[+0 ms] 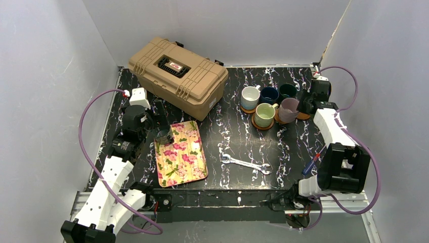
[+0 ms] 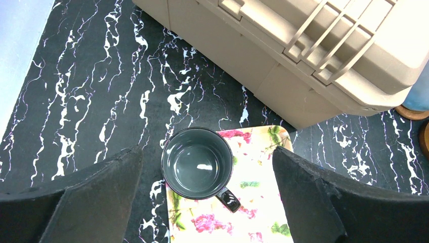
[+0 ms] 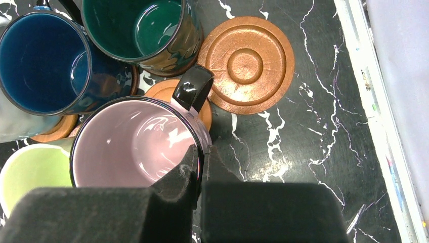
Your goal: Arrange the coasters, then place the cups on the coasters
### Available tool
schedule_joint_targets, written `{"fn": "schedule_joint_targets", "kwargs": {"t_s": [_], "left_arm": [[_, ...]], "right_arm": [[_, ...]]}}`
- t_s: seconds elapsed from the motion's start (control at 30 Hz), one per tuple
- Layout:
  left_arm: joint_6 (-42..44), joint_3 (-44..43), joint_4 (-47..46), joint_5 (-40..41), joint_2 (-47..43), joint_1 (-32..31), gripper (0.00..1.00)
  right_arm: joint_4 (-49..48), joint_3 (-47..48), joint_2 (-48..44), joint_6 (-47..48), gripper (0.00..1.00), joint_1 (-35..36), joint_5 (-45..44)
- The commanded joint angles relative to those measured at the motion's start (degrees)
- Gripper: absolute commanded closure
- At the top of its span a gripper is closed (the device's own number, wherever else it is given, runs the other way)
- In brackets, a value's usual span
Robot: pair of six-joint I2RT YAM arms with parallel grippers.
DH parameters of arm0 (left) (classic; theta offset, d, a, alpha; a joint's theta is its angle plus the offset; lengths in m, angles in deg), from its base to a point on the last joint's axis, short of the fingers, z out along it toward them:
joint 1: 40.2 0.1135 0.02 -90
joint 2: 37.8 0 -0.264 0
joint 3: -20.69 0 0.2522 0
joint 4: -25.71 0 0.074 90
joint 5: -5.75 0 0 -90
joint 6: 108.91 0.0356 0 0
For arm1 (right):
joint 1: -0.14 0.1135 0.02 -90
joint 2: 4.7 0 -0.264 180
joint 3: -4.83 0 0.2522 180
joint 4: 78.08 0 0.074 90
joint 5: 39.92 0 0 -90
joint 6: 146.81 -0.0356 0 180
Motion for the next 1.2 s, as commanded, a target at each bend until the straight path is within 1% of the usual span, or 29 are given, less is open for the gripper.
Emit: {"fn": "schedule_joint_targets", "kwargs": {"t_s": [0.0,0.77,1.17], "left_arm": [[0.5,-0.1,0.0,0.1,0.1,-0.2,0.02],[0.7,-0.2,-0.2,-0.2,0.7,-0.2,0.02],[0.7,-0.1,-0.3,-0.1,1.0,-0.2,0.02]], "right_arm": [[-6.7,0.4,0.3,1.4,0.99,-0.3,0.9],[-11.4,0.0,6.1,3.7,0.99,-0.3,2.2],[-13.9,-0.8,7.4,3.9,0.99,-0.3,2.9]]}}
